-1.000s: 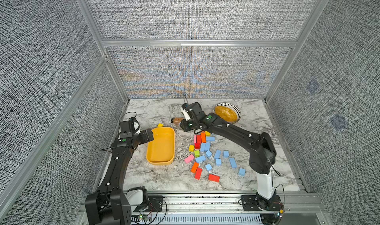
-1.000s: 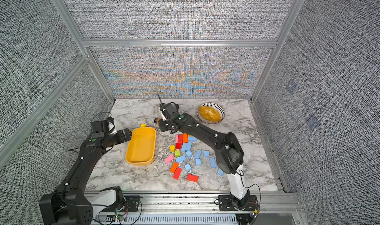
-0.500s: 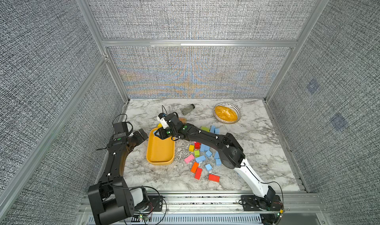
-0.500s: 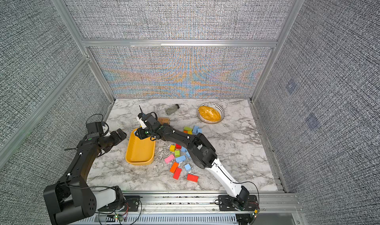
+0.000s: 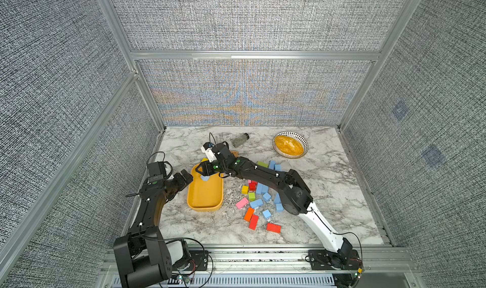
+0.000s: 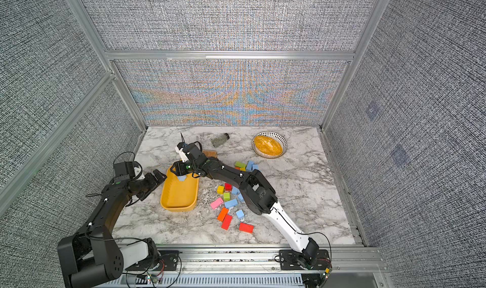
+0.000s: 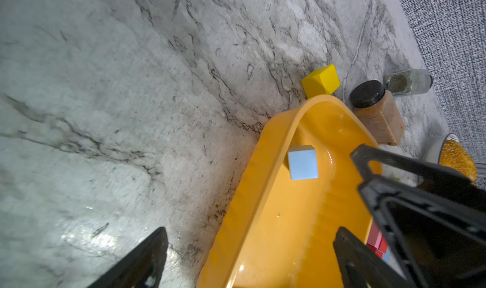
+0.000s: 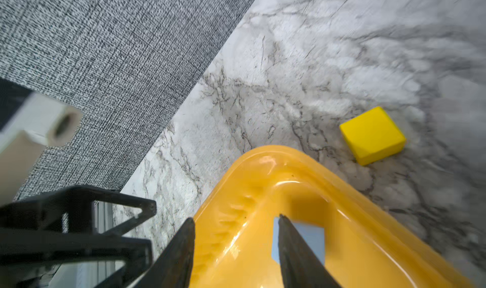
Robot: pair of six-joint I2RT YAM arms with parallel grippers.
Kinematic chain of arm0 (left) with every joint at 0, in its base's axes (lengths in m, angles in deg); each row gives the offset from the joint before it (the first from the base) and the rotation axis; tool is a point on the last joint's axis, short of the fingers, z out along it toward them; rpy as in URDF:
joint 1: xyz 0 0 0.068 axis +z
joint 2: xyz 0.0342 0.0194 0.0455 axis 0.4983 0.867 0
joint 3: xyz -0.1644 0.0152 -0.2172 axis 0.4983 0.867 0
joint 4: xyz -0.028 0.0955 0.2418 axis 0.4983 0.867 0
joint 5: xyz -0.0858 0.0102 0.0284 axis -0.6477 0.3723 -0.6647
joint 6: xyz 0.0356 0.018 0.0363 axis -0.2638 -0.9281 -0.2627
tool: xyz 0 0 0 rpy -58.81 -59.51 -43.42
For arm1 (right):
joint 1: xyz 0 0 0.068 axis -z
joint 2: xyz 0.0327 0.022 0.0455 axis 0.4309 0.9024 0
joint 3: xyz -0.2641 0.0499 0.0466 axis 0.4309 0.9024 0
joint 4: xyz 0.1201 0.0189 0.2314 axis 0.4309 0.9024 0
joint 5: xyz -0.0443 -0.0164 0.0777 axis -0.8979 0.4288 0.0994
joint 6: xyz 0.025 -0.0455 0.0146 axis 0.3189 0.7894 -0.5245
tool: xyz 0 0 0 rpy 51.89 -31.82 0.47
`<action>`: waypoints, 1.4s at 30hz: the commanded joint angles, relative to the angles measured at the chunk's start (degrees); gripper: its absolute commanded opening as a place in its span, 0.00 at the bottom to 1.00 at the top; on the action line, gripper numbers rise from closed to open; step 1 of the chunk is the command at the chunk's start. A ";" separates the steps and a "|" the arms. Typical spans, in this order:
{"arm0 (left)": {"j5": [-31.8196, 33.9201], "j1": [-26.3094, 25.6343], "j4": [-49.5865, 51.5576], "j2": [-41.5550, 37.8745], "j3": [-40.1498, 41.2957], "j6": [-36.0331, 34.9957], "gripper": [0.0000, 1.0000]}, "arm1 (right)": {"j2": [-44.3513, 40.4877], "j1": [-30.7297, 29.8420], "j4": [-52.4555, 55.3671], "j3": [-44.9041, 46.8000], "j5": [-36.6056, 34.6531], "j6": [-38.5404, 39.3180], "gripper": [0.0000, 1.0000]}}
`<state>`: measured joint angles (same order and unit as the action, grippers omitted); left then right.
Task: Pick out the blue building blocks
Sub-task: Place the building block in the storage box, then move the storage box to the center of the board, then pick up the building block from the center of the board.
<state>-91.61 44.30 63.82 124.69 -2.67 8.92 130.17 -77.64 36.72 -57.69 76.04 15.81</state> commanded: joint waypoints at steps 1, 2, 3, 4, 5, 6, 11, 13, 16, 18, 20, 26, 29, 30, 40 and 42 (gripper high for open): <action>-3.91 0.00 -4.44 1.38 1.01 2.91 0.99 | -5.68 0.47 -3.84 4.67 -2.53 0.24 0.57; -4.85 -0.09 -4.97 2.48 0.97 3.08 0.98 | -8.18 0.69 -4.60 7.26 -3.70 0.24 0.57; -5.40 -0.30 -5.25 3.78 0.39 3.17 0.98 | -10.90 1.01 -5.49 10.26 -4.77 0.19 0.57; -5.57 -0.50 -5.26 4.97 -0.36 3.11 0.98 | -12.92 1.37 -6.42 13.01 -5.71 0.01 0.58; -5.77 -0.85 -5.26 6.40 -1.48 2.93 0.97 | -15.71 1.94 -7.49 16.81 -6.58 -0.68 0.58; -5.94 -1.28 -5.26 7.94 -2.71 2.61 0.97 | -18.49 2.56 -8.59 20.53 -7.60 -1.52 0.58; -7.88 -3.58 -4.69 15.64 -8.45 1.85 0.96 | -30.90 4.45 -12.29 38.99 -12.66 -4.46 0.58; -8.02 -4.94 -4.23 17.68 -9.89 1.92 0.96 | -35.14 4.66 -12.34 44.37 -14.47 -5.17 0.58; -9.09 -7.46 -3.59 18.64 -10.68 2.77 0.96 | -40.53 4.78 -11.36 50.51 -16.87 -6.23 0.58; -9.18 -9.23 -3.97 18.18 -10.31 3.54 0.96 | -43.26 5.05 -9.40 53.03 -18.11 -6.76 0.58; -9.12 -10.84 -4.62 17.81 -9.68 4.23 0.96 | -45.14 5.18 -7.74 54.91 -19.20 -7.07 0.58; -9.92 -14.07 -4.80 17.76 -9.06 4.57 0.96 | -48.64 5.14 -4.18 58.34 -21.92 -7.18 0.58; -8.71 -14.38 -4.04 17.29 -9.95 2.10 0.97 | -48.58 5.40 -3.13 58.09 -22.93 -6.30 0.58; -7.46 -14.38 -3.19 16.90 -10.42 0.95 0.97 | -48.15 5.57 -2.99 57.79 -22.94 -6.10 0.58; 2.09 -13.54 8.20 11.04 -19.15 -17.29 1.00 | -41.16 7.56 5.59 50.93 -24.68 -8.87 0.57; 2.96 -12.94 7.88 9.19 -19.23 -19.34 1.00 | -39.82 9.29 4.84 51.28 -22.09 -9.79 0.57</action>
<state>-91.63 30.84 69.33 135.37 -21.38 -3.95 89.28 -69.97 39.93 -6.50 52.85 7.92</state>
